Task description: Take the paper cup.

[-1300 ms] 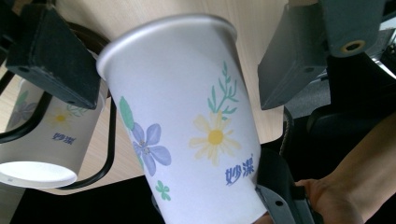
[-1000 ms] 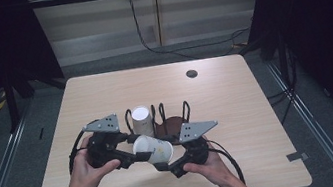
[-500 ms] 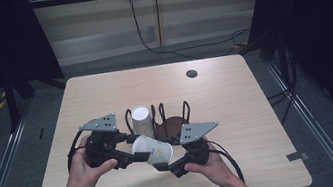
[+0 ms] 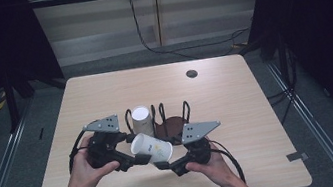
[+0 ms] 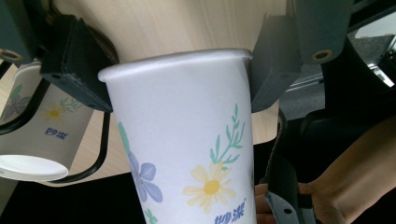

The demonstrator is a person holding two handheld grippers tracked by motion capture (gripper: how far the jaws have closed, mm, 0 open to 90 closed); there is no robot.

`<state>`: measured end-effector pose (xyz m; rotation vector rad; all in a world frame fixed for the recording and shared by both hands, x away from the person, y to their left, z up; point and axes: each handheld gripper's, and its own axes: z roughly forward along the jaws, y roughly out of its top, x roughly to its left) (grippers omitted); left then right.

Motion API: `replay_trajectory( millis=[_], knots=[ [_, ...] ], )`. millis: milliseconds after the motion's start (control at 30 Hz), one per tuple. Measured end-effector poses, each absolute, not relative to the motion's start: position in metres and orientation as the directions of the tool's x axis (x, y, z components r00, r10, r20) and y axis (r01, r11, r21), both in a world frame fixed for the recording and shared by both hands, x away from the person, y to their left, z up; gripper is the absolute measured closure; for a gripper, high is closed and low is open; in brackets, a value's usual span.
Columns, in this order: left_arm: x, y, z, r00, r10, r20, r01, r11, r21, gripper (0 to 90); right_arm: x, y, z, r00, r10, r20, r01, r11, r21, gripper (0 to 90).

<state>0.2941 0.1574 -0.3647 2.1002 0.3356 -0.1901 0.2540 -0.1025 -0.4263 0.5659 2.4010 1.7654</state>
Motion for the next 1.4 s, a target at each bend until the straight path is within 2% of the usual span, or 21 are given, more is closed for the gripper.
replay_trajectory(
  millis=[133,233,400,533,600,833,1067,1400],
  knots=[
    [0.294,0.158,-0.364,0.95,0.163,-0.265,0.312,-0.491,0.813,18.7,0.254,-0.104,-0.425,-0.922,0.365,0.129,0.233,0.257,0.938,26.1],
    [0.294,0.16,-0.362,0.94,0.18,-0.29,0.341,-0.469,0.815,18.3,0.255,-0.106,-0.425,-0.92,0.365,0.14,0.243,0.254,0.936,26.3],
    [0.294,0.16,-0.358,0.942,0.193,-0.276,0.335,-0.464,0.82,16.2,0.256,-0.105,-0.426,-0.917,0.364,0.161,0.264,0.254,0.93,26.3],
    [0.296,0.164,-0.358,0.947,0.187,-0.263,0.321,-0.475,0.82,16.1,0.257,-0.109,-0.424,-0.912,0.375,0.166,0.269,0.243,0.932,26.4],
    [0.295,0.166,-0.36,0.956,0.194,-0.221,0.29,-0.503,0.814,16.1,0.258,-0.111,-0.423,-0.911,0.378,0.164,0.27,0.247,0.931,26.5],
    [0.294,0.172,-0.368,0.956,0.187,-0.225,0.29,-0.506,0.812,17.1,0.259,-0.117,-0.421,-0.904,0.397,0.162,0.279,0.259,0.925,26.6],
    [0.288,0.178,-0.367,0.96,0.213,-0.184,0.27,-0.511,0.816,19.4,0.26,-0.119,-0.422,-0.903,0.398,0.165,0.302,0.314,0.9,26.6],
    [0.289,0.169,-0.382,0.965,0.221,-0.138,0.244,-0.584,0.774,18.1,0.263,-0.121,-0.417,-0.902,0.402,0.157,0.33,0.407,0.852,26.9]
  ],
)
